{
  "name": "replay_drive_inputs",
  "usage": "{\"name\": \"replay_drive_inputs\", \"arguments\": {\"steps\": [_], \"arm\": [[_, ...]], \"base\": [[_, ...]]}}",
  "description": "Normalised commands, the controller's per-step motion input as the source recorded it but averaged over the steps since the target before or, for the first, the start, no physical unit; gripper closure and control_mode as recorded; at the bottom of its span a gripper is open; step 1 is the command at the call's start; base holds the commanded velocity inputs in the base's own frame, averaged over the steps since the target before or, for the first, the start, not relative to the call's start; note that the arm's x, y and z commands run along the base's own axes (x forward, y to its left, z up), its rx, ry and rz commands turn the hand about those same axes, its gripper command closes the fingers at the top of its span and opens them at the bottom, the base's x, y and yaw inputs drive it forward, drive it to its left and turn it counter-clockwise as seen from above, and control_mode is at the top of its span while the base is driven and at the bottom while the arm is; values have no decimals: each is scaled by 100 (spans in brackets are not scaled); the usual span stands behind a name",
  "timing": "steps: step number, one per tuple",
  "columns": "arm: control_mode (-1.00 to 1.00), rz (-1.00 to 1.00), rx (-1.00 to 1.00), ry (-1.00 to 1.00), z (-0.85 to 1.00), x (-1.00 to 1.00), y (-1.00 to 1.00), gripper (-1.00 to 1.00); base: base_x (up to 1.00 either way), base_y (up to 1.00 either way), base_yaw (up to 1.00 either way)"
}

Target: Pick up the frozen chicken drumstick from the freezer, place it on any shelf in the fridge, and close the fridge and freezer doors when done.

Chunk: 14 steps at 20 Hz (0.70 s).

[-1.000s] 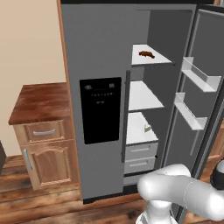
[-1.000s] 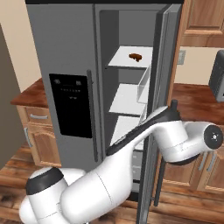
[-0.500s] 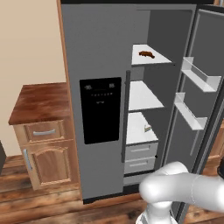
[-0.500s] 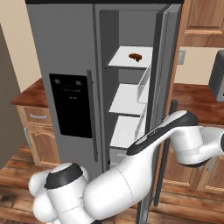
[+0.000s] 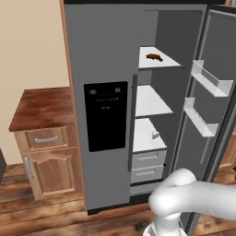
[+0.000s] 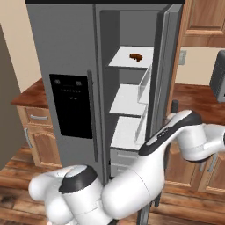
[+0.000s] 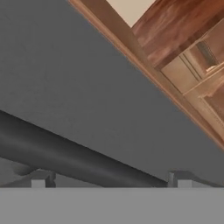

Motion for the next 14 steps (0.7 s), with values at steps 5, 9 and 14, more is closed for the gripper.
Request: {"name": "replay_drive_inputs", "arguments": {"steps": [5,9,14], "arm": [[-100,1,2,0,-17,41,-5,-100],[-100,2,0,-2,-6,27,-1,-100],[-100,0,4,-2,-3,3,24,-100]], "base": [[0,0,0],[0,0,0],[0,0,0]]}}
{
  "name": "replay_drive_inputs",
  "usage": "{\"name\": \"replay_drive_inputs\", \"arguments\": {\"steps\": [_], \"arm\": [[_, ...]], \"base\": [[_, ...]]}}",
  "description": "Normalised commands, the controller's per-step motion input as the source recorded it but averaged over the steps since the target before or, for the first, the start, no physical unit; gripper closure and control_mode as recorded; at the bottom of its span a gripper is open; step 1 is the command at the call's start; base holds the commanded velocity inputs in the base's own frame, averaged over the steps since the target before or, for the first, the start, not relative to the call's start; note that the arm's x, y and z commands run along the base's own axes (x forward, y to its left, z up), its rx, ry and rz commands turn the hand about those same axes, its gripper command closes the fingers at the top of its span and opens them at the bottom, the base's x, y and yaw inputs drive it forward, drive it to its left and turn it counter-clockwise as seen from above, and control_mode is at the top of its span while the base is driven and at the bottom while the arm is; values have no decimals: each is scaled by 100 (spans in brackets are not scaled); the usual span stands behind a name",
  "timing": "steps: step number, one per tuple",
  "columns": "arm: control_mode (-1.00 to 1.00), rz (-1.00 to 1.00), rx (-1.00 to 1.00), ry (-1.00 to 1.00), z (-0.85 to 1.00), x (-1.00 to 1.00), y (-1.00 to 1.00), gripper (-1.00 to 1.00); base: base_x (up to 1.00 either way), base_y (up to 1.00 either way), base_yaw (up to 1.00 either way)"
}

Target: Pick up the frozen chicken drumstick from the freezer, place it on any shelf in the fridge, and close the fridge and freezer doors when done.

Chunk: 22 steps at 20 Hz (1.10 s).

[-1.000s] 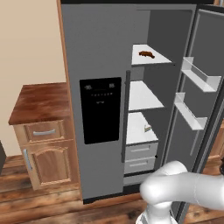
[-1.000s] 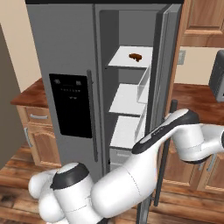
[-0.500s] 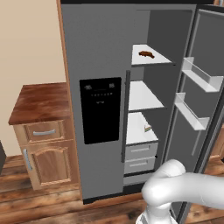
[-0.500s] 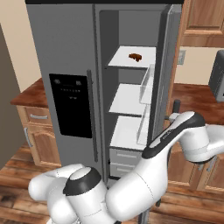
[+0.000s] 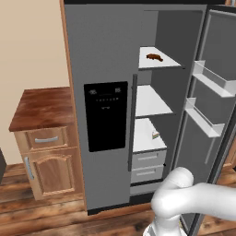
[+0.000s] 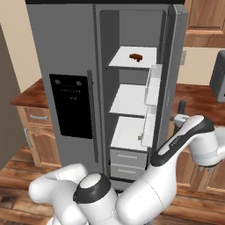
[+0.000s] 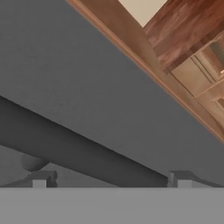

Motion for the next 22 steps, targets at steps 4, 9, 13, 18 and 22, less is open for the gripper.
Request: {"name": "replay_drive_inputs", "arguments": {"steps": [4,9,13,18,22], "arm": [[-100,0,5,-1,-4,0,67,-100],[-100,0,9,0,-4,12,66,-100],[-100,0,9,0,0,16,50,-100],[-100,0,7,0,0,25,50,-100],[-100,0,6,0,0,32,46,-100]], "base": [[0,0,0],[0,0,0],[0,0,0],[0,0,0],[0,0,0]]}}
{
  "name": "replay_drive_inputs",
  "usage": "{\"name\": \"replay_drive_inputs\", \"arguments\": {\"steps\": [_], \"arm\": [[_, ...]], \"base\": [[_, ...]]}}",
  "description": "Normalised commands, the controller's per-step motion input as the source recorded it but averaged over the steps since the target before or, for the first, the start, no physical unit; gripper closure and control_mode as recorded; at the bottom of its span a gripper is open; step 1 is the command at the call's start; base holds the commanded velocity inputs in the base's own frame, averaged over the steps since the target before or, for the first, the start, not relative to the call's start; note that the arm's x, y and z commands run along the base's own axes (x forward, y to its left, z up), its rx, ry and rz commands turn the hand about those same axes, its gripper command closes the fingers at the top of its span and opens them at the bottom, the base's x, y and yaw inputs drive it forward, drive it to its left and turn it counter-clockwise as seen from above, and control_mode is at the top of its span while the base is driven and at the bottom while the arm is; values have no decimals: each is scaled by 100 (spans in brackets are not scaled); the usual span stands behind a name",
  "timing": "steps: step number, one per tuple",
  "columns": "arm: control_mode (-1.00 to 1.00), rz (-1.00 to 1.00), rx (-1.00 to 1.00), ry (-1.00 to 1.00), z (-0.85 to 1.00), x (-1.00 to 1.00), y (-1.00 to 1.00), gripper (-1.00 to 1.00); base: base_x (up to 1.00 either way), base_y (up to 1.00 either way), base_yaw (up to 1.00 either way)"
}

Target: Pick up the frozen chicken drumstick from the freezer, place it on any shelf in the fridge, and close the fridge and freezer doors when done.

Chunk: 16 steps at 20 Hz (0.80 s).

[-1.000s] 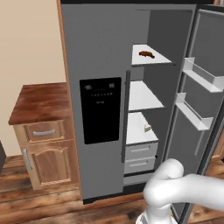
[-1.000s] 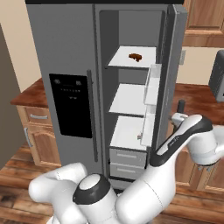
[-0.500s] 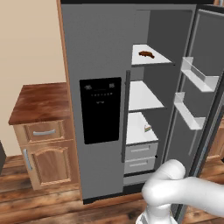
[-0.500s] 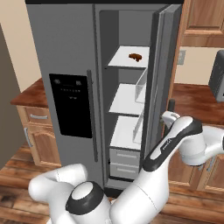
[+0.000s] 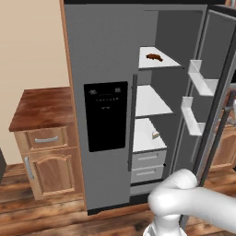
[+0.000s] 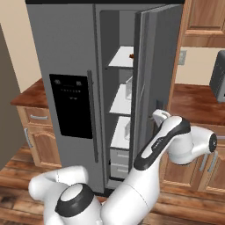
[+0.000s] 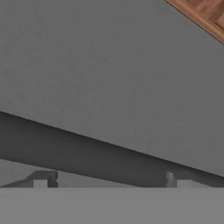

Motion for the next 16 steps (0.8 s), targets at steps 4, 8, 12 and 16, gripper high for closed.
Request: {"name": "replay_drive_inputs", "arguments": {"steps": [4,8,12,16], "arm": [[-100,0,6,0,0,33,45,-100],[-100,0,2,0,0,37,47,-100],[-100,0,0,0,0,43,39,-100],[-100,0,0,0,0,47,40,-100]], "base": [[0,0,0],[0,0,0],[0,0,0],[0,0,0]]}}
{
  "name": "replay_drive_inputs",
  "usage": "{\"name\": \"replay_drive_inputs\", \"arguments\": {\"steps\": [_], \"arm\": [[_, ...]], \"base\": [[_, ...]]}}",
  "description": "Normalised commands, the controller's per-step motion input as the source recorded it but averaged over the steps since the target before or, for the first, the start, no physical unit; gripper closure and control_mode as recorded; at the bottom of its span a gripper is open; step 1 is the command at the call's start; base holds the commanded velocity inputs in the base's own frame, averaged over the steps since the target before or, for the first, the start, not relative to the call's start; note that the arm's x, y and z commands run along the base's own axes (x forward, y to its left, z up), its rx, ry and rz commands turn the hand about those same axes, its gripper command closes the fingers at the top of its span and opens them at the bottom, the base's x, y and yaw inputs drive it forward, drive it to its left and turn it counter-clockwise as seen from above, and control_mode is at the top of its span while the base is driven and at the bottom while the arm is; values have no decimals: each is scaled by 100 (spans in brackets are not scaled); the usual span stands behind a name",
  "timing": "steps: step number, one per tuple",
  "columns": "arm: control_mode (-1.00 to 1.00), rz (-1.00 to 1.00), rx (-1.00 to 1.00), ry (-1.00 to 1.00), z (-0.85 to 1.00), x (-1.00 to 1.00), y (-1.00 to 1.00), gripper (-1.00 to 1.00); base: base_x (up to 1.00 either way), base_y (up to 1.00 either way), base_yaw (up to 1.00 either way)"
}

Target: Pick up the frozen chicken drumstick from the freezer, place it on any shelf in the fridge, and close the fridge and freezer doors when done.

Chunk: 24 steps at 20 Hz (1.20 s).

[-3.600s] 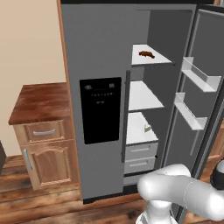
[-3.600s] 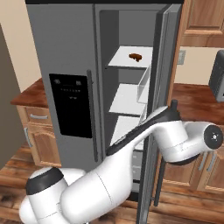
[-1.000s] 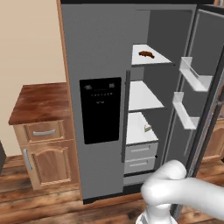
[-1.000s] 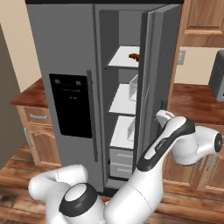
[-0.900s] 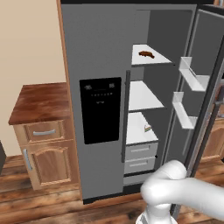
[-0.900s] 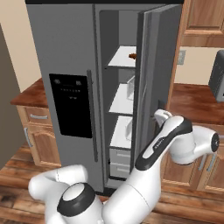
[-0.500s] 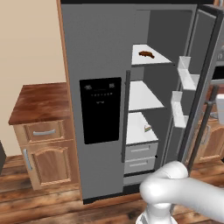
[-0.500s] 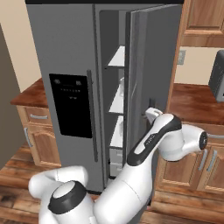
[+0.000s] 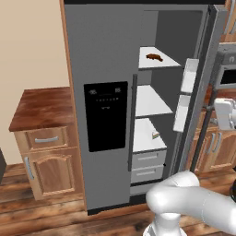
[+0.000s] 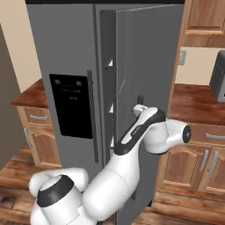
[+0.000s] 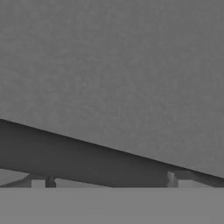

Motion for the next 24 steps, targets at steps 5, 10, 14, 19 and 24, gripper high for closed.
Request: {"name": "replay_drive_inputs", "arguments": {"steps": [5,10,14,19,24], "arm": [[-100,0,0,0,0,44,40,-100],[-100,-2,0,0,0,49,42,-100],[-100,-5,0,-2,0,52,34,-100],[-100,-8,0,-5,0,55,27,-100],[-100,-8,0,-6,0,56,12,-100]], "base": [[0,0,0],[0,0,0],[0,0,0],[0,0,0],[0,0,0]]}}
